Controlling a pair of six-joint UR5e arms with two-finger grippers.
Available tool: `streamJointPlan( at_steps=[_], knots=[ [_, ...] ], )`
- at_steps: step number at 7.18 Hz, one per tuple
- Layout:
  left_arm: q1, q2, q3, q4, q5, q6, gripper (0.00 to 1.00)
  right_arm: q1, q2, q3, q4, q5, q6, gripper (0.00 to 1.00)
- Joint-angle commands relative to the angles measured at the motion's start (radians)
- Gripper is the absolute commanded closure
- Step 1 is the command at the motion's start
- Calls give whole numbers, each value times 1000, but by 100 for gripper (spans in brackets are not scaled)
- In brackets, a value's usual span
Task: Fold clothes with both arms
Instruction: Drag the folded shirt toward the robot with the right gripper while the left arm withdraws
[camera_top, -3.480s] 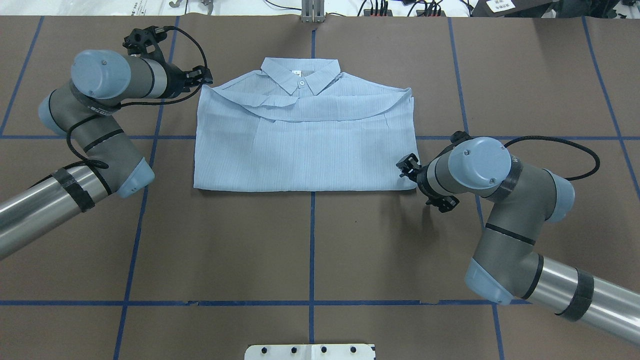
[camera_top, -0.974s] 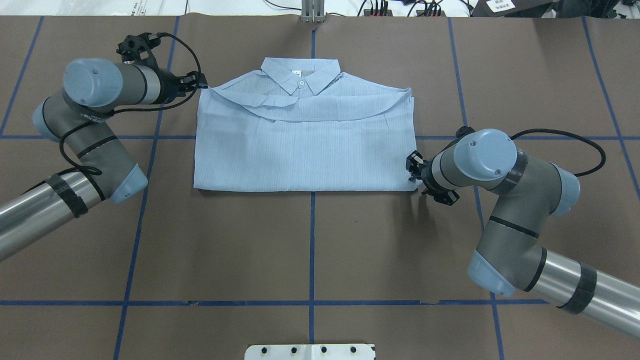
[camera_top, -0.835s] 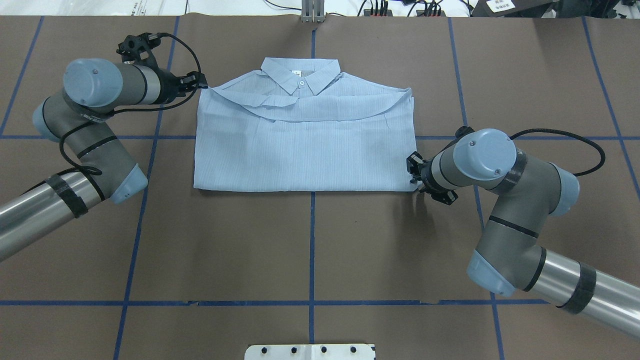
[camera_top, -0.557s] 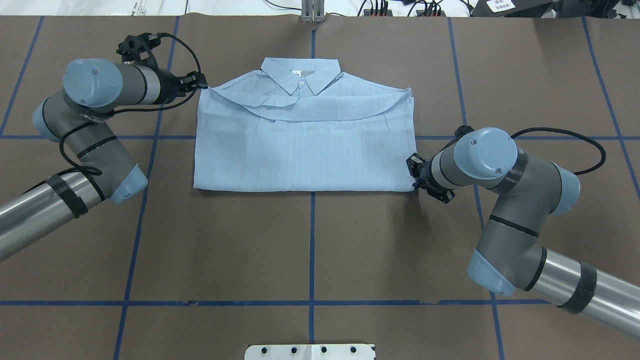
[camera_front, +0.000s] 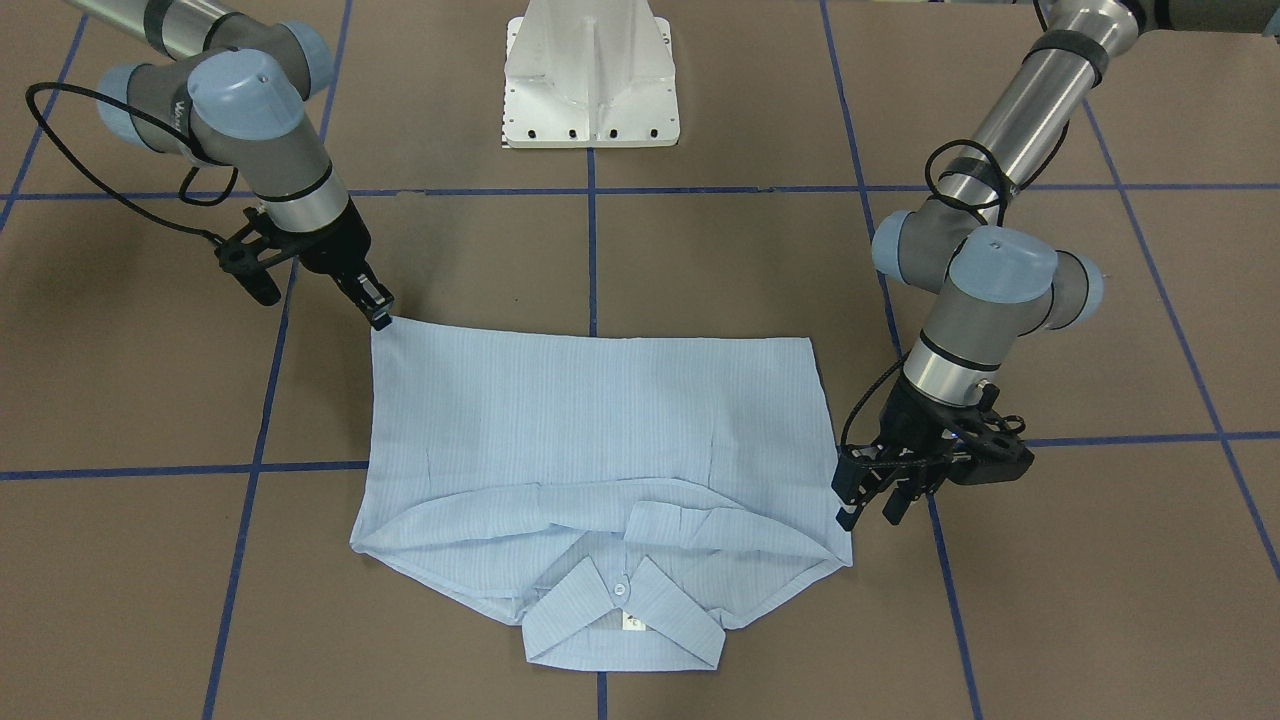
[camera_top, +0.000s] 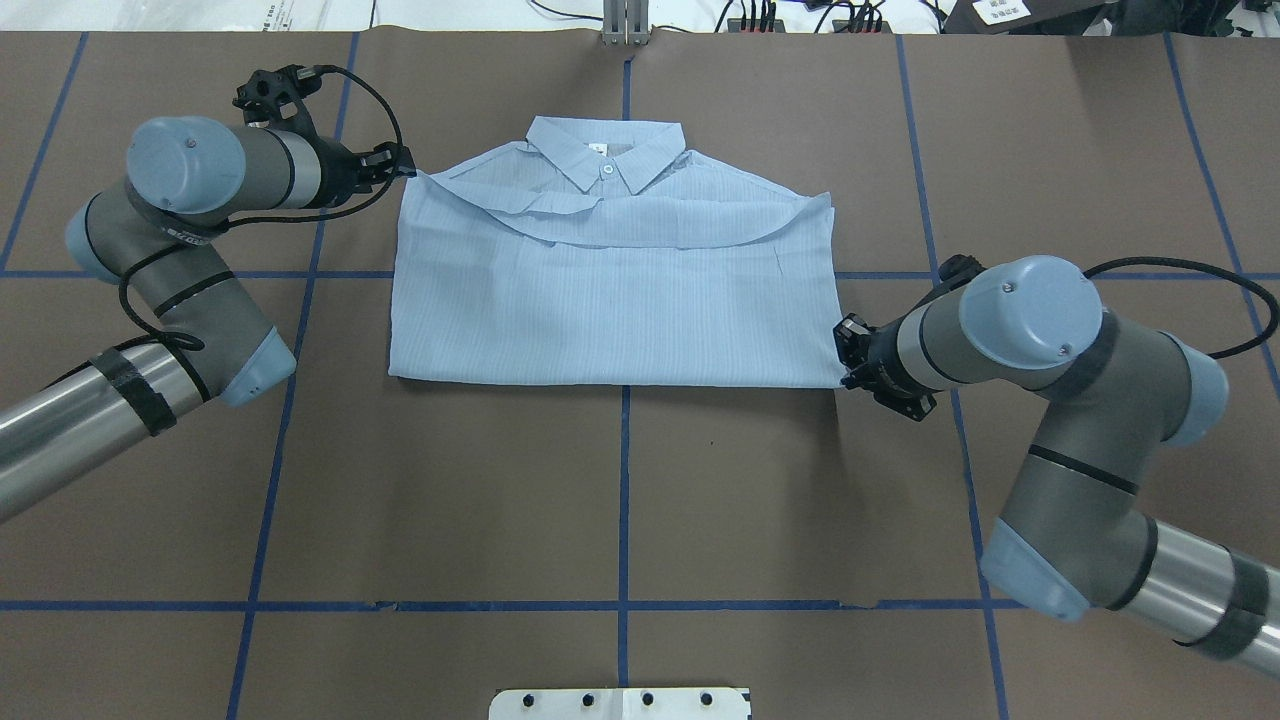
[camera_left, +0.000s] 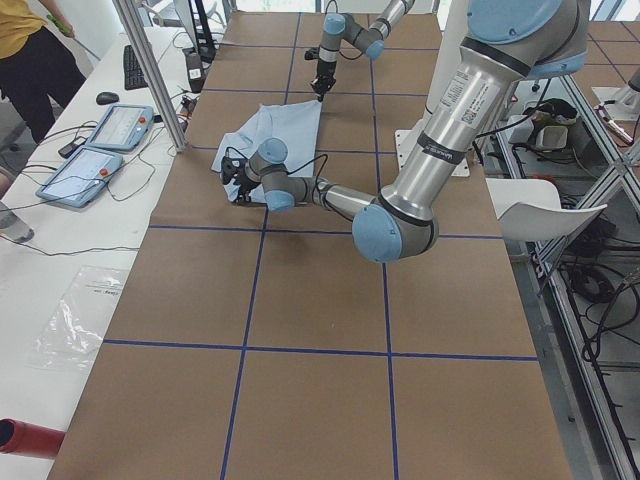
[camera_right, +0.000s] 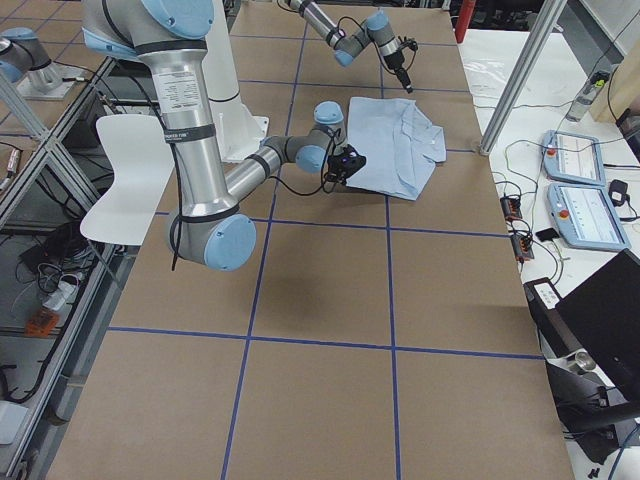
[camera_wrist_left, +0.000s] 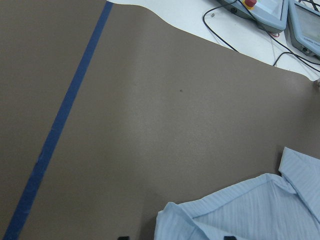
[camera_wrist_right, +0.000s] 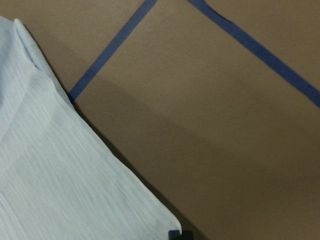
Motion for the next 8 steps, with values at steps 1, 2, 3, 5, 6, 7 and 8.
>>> streamJointPlan(
  at_steps=[1,2,3,5,6,7,8],
  knots=[
    [2,5,-32,0,-5,-3,30,-153,-231,216,-23,77,5,100],
    [6,37,-92,3,-5,-9,30,-292,-276,249,-23,81,7,100],
    [8,51,-126,8,-50,-83,30,-374,-281,258,-24,105,48,100],
    [65,91,-236,12,-114,-214,29,-543,-280,271,-23,104,106,80],
    [93,156,-320,12,-114,-237,27,-559,-283,289,-23,99,117,2],
    [116,198,-379,12,-116,-283,27,-561,-292,309,-23,102,123,0],
    [158,233,-434,15,-114,-347,24,-547,-298,314,-23,101,123,0]
  ],
)
